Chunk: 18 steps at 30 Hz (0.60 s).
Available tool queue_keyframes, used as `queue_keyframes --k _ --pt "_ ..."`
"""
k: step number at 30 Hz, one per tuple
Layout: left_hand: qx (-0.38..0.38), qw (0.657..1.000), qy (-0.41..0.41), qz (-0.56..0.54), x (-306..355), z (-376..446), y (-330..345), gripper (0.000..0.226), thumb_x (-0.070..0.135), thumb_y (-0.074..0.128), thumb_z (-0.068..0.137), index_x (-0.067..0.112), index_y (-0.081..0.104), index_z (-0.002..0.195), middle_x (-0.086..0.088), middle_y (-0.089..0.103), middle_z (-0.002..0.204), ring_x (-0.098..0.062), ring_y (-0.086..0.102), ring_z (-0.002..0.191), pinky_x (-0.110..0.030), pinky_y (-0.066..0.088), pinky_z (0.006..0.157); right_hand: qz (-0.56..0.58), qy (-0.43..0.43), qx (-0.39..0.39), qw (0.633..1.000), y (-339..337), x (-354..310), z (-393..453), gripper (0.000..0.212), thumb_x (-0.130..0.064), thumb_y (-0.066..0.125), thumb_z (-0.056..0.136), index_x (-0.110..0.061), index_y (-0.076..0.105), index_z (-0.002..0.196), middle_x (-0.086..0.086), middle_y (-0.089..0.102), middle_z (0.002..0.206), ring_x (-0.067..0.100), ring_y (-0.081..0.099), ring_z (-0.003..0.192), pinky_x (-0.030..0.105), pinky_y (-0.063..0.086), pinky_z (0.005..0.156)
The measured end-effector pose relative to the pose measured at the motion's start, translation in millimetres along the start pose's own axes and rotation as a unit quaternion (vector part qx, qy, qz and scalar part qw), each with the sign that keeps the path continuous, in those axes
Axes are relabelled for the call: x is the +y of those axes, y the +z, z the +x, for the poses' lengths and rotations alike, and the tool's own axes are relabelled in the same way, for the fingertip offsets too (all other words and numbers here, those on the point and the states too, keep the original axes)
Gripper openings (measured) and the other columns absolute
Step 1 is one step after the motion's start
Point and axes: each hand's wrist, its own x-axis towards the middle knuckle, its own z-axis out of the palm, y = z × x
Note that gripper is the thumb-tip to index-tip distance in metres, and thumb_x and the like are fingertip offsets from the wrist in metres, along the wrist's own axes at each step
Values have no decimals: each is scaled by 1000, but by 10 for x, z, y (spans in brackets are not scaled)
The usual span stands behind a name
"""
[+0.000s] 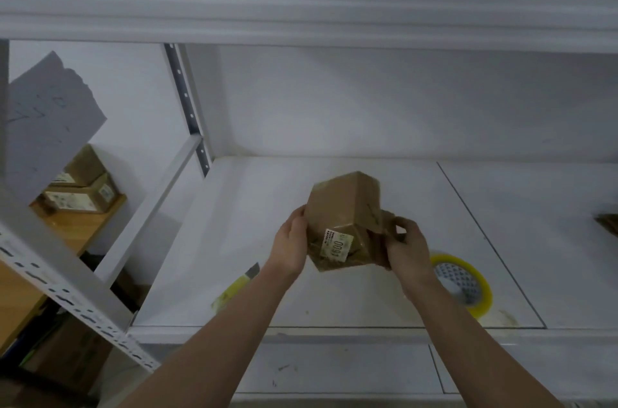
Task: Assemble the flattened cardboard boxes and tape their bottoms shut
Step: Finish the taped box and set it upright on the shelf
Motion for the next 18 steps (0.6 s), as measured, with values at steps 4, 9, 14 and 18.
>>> queue_keyframes --k 4,9,14,18 --pt "20 992 -36 119 -109 1 -77 42 31 42 102 23 41 143 -3 51 138 -20 51 123 -34 43 101 -133 -88 -16 987 -40 -41 -70 41 -16 49 101 -11 41 141 9 51 138 28 49 127 32 40 99" --pt "-69 983 4 170 13 -95 87 68 50 59 90 21 32 146 5 48 128 -16 52 112 -26 47 87 -170 -102 -28 980 74 40 -144 40 -13 50 100 -8 42 139 13 54 135 28 52 122 25 37 87" --pt "-36 971 63 227 -8 -36 49 48 13 45 97 20 31 143 -9 54 131 -25 61 104 -34 56 79 -348 -175 10 921 17 128 -198 38 -17 60 93 -14 51 129 17 45 124 38 57 101 38 48 78" --pt "-40 947 105 301 -40 -6 -50 59 -3 36 90 25 29 142 -16 54 120 -28 57 92 -34 49 74 -448 -321 0 834 14 109 -177 37 -7 85 59 -25 73 88 6 58 92 32 57 82 35 42 65"
